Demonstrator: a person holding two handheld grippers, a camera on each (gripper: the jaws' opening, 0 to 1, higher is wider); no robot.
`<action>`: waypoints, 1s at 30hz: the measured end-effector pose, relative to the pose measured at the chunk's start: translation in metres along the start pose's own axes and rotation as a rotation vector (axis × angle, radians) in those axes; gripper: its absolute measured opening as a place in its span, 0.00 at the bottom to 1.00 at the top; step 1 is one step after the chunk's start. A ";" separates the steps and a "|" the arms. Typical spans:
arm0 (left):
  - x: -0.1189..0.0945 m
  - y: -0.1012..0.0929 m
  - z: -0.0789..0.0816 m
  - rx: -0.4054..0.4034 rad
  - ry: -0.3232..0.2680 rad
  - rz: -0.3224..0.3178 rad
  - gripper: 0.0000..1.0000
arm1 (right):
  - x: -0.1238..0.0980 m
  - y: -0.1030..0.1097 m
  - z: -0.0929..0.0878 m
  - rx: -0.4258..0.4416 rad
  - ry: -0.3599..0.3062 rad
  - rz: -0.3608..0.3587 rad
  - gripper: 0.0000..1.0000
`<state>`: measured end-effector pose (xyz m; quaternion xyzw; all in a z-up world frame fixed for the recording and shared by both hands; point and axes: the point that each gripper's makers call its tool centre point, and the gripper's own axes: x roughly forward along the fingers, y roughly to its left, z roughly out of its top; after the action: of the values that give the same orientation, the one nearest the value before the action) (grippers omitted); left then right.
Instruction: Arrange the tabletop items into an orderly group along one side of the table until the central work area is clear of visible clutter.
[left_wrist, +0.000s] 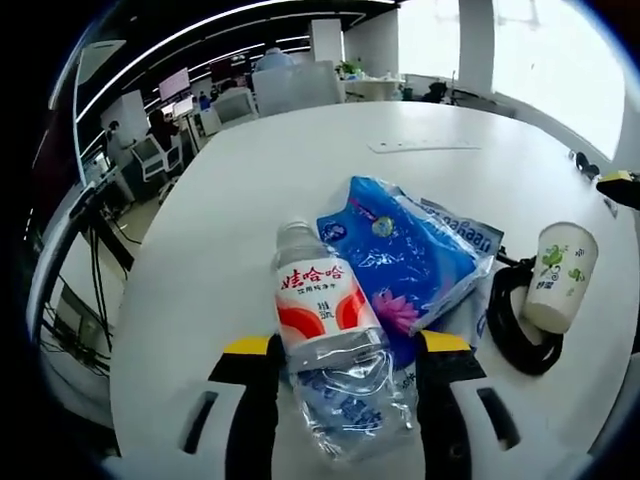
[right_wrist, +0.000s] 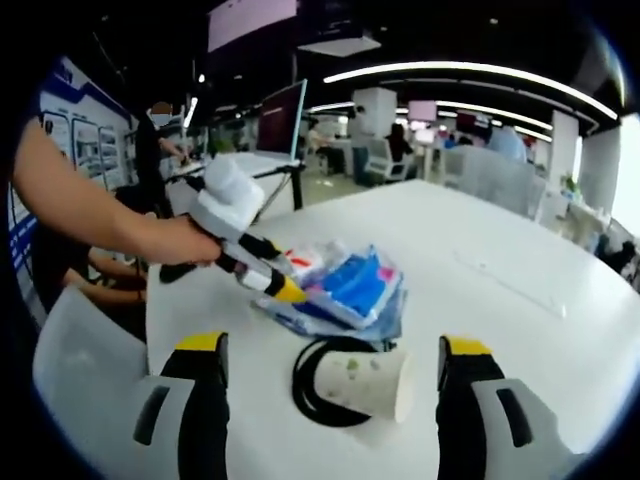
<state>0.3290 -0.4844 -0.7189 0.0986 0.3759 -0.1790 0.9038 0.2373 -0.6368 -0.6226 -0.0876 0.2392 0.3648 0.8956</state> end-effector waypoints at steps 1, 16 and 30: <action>0.000 0.000 0.000 0.000 0.002 -0.002 0.54 | 0.002 0.000 0.001 -0.005 0.000 0.004 0.83; -0.005 0.005 -0.007 -0.003 0.049 -0.088 0.46 | 0.030 0.012 0.012 -0.030 0.001 0.084 0.78; -0.014 0.005 -0.014 0.039 0.054 -0.167 0.44 | 0.041 0.015 0.015 -0.031 0.000 0.102 0.77</action>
<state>0.3133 -0.4719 -0.7185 0.0895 0.4036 -0.2583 0.8732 0.2575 -0.5961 -0.6290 -0.0891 0.2377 0.4134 0.8744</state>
